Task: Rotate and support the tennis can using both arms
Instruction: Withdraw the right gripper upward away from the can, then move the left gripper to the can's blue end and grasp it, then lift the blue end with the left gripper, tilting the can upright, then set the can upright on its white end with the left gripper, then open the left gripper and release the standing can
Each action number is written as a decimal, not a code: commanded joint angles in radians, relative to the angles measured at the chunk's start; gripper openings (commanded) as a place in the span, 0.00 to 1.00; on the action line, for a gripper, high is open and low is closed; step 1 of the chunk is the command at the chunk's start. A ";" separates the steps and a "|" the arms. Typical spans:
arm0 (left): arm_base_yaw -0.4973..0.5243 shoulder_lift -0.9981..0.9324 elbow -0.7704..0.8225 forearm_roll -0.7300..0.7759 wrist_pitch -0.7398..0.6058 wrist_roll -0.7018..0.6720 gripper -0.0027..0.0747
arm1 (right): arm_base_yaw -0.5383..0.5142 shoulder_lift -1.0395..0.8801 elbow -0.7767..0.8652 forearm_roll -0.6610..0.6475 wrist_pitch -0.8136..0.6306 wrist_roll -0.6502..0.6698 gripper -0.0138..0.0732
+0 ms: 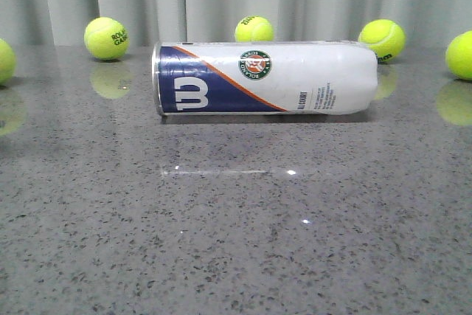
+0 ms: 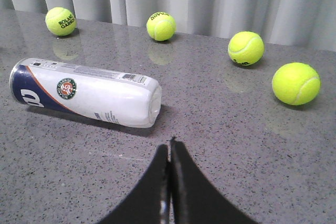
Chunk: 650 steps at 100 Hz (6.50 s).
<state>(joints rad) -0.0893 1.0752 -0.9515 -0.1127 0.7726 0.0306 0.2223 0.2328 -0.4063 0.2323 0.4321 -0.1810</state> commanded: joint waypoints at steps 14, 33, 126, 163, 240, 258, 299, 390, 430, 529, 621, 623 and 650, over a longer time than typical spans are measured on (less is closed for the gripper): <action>0.001 0.143 -0.145 -0.381 0.022 0.139 0.74 | -0.004 0.008 -0.024 0.008 -0.076 -0.001 0.08; -0.001 0.296 -0.170 -0.829 0.148 0.375 0.74 | -0.004 0.008 -0.024 0.008 -0.076 -0.001 0.08; -0.214 0.619 -0.172 -1.498 0.303 0.758 0.41 | -0.004 0.008 -0.024 0.008 -0.076 -0.001 0.08; -0.212 0.619 -0.172 -1.560 0.394 0.794 0.01 | -0.004 0.008 -0.024 0.008 -0.076 -0.001 0.08; -0.269 0.412 -0.699 -0.681 0.334 0.452 0.01 | -0.004 0.008 -0.024 0.008 -0.076 -0.001 0.08; -0.397 0.412 -0.837 -0.268 0.435 0.237 0.01 | -0.004 0.008 -0.024 0.008 -0.076 -0.001 0.08; -0.640 0.427 -0.903 0.070 0.504 0.100 0.01 | -0.004 0.008 -0.024 0.008 -0.076 -0.001 0.08; -0.627 0.536 -0.920 0.068 0.501 0.103 0.53 | -0.004 0.008 -0.024 0.008 -0.076 -0.001 0.08; -0.627 0.633 -1.063 0.089 0.425 0.133 0.66 | -0.004 0.008 -0.024 0.008 -0.076 -0.001 0.08; -0.627 0.677 -1.131 0.147 0.416 0.133 0.62 | -0.004 0.008 -0.024 0.008 -0.076 -0.001 0.08; -0.627 0.468 -1.009 0.113 0.216 0.094 0.14 | -0.004 0.008 -0.024 0.008 -0.076 -0.001 0.08; -0.627 0.458 -0.991 0.113 0.202 0.094 0.09 | -0.004 0.008 -0.024 0.008 -0.076 -0.001 0.08; -0.627 0.305 -0.686 0.089 -0.010 0.094 0.01 | -0.004 0.008 -0.024 0.008 -0.076 -0.001 0.08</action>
<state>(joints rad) -0.7167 1.4677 -1.6939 0.0000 0.9039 0.1361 0.2223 0.2328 -0.4063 0.2323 0.4327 -0.1810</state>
